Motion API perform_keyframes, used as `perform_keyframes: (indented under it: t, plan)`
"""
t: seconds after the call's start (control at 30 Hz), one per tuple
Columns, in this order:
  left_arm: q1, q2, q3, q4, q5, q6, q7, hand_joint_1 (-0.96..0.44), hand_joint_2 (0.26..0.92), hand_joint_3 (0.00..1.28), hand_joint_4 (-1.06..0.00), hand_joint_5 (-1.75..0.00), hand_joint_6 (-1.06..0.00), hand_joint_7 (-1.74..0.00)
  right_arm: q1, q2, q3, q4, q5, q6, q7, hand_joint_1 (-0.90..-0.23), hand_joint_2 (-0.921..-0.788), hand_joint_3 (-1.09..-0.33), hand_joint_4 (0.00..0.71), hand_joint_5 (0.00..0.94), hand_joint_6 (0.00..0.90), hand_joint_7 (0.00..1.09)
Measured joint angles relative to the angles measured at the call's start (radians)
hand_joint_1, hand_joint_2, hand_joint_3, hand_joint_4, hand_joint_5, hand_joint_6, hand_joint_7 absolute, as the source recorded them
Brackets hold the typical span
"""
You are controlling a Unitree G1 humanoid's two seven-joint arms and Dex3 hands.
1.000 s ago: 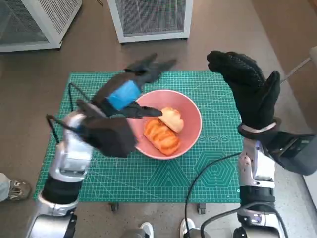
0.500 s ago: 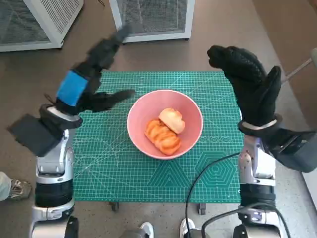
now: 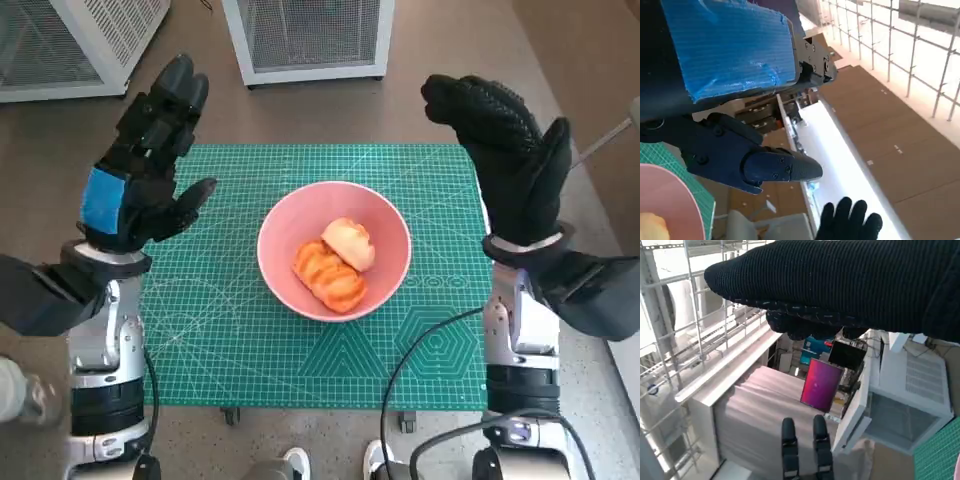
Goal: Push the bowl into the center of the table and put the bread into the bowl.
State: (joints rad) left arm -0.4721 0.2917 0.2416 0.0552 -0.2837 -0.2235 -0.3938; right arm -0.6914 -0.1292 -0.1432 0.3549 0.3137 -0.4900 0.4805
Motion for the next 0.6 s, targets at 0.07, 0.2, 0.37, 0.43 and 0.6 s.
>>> perform_keyframes:
  t: [0.07, 0.2, 0.37, 0.43, 0.6]
  plan:
    - [0.005, 0.0, -0.002, 0.0, 0.0, -0.015, 0.0, -0.65, 0.921, 0.33, -0.18, -0.03, -0.26, -0.03, 0.0, 0.001, 0.002, 0.0, -0.003, -0.001, -0.002, -0.64, -0.921, -0.701, 0.202, 0.007, 0.024, 0.4]
    - [0.008, -0.002, -0.006, 0.0, 0.0, -0.037, 0.0, -0.65, 0.921, 0.34, -0.18, -0.03, -0.26, -0.03, -0.002, 0.003, 0.005, 0.002, -0.005, -0.005, -0.009, -0.636, -0.921, -0.703, 0.202, 0.006, 0.021, 0.41]
    - [0.007, -0.002, -0.014, 0.001, 0.001, -0.052, -0.005, -0.66, 0.921, 0.35, -0.19, -0.02, -0.26, -0.03, -0.006, 0.003, 0.009, 0.005, -0.006, -0.01, -0.01, -0.634, -0.921, -0.704, 0.202, 0.005, 0.017, 0.41]
    - [0.007, -0.002, -0.019, 0.003, 0.001, -0.052, -0.01, -0.67, 0.921, 0.35, -0.19, -0.02, -0.26, -0.03, -0.008, 0.003, 0.011, 0.005, -0.006, -0.011, -0.01, -0.633, -0.921, -0.705, 0.202, 0.005, 0.016, 0.42]
    - [0.003, -0.002, -0.028, 0.011, -0.002, -0.052, -0.023, -0.67, 0.921, 0.35, -0.19, -0.02, -0.27, -0.03, -0.012, 0.003, 0.016, 0.006, -0.007, -0.014, -0.01, -0.636, -0.921, -0.704, 0.202, 0.005, 0.013, 0.42]
